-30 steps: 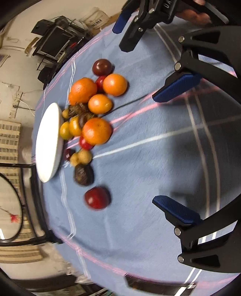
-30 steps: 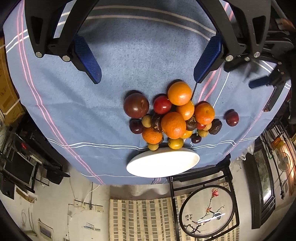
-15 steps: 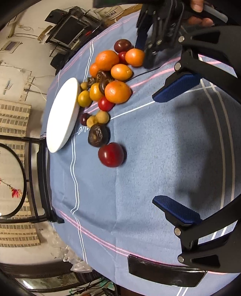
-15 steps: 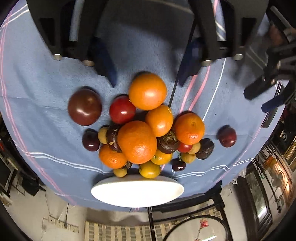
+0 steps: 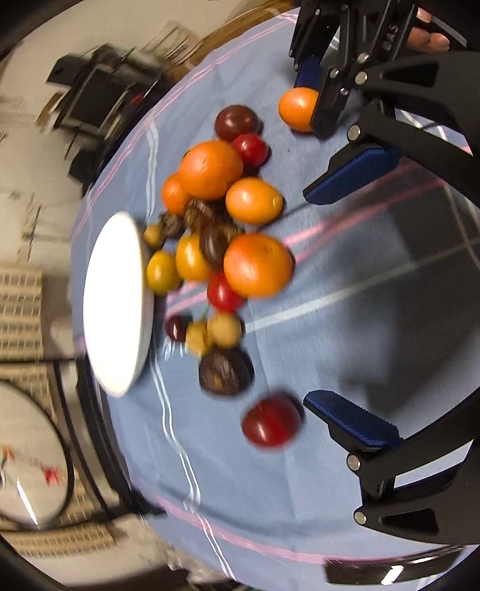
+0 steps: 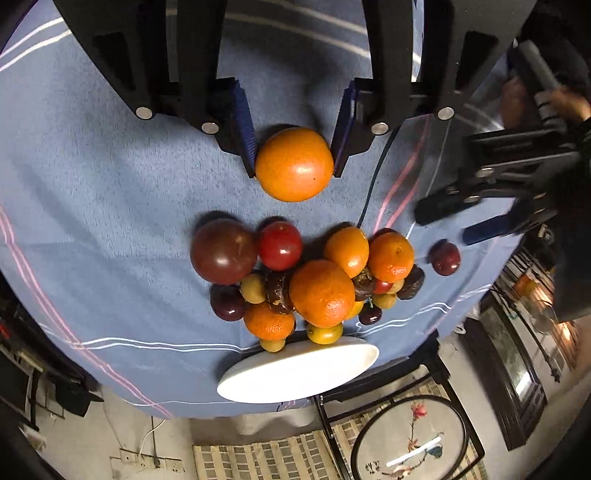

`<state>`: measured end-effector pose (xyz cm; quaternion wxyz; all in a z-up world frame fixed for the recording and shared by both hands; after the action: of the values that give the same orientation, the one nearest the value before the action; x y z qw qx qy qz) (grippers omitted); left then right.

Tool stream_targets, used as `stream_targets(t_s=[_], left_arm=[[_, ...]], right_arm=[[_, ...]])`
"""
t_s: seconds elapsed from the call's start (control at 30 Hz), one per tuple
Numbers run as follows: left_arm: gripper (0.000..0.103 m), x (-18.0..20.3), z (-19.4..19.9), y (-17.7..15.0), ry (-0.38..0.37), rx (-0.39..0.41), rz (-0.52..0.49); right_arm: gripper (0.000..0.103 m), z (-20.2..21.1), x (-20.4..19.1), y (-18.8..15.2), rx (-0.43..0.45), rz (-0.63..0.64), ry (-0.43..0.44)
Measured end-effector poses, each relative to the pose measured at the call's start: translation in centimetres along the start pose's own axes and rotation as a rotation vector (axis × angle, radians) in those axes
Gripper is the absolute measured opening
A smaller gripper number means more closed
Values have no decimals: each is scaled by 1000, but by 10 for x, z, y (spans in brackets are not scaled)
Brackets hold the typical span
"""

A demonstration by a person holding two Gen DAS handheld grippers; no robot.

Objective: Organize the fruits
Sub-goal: 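Grasp a tangerine with the right tool while the left tool grasps an orange, then carry both fruits over the white plate and open both tools to release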

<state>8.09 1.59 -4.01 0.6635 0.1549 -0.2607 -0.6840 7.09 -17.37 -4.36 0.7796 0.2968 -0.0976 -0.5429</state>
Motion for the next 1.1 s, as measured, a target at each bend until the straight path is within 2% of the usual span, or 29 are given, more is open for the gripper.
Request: stream_targets(t_s=[0.03,0.07,0.1,0.17,0.33,0.47,0.53,0.7,0.8,0.87,0.93,1.0,1.1], left_arm=[[87,1,-5,2,-5,-10,-10],[75,1,-11,4,-13,-26,-15],[73,2,-15,6,-20,-38,-15],[73,0,-24,7,-31,-61,-1],[72,1,-32,17,-15,-44,-20],[41,10,-33,23,-39,-33,-83],[40,13,-32,25,-34,-31,-103],[40,19,-9,19,-76,1,-139],[40,19,15,31,-93,57,-155],[40,13,30,53,-96,116,-134],[40,3,35,77,-64,160,-101],[40,-11,34,105,-14,189,-41],[40,-33,17,141,34,200,36]], right_arm=[[40,0,0,0,1,4,7],[40,0,1,0,1,6,12],[40,-1,1,1,1,5,22],[40,-3,1,2,4,1,35],[40,-4,4,2,4,-5,55],[40,-5,2,2,1,11,55],[40,-5,0,3,-4,19,53],[40,5,-6,13,-6,36,88],[40,26,-17,44,71,62,107],[40,34,-23,68,129,78,92],[40,37,-27,102,175,86,82],[40,28,-29,129,170,60,91],[40,0,-27,172,165,25,14]])
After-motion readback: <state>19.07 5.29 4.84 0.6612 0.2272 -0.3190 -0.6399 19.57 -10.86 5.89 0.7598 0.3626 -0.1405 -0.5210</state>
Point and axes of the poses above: each gripper's, at about its wrist camera, not at the fingertips, and z roughly against the way its jaws point, x to its right, y to its top, the point moved 4 cm from there along -z, roughly the way its jaws point, and after that the axes turned 7 degrees about -y, right-handed, at the moved point
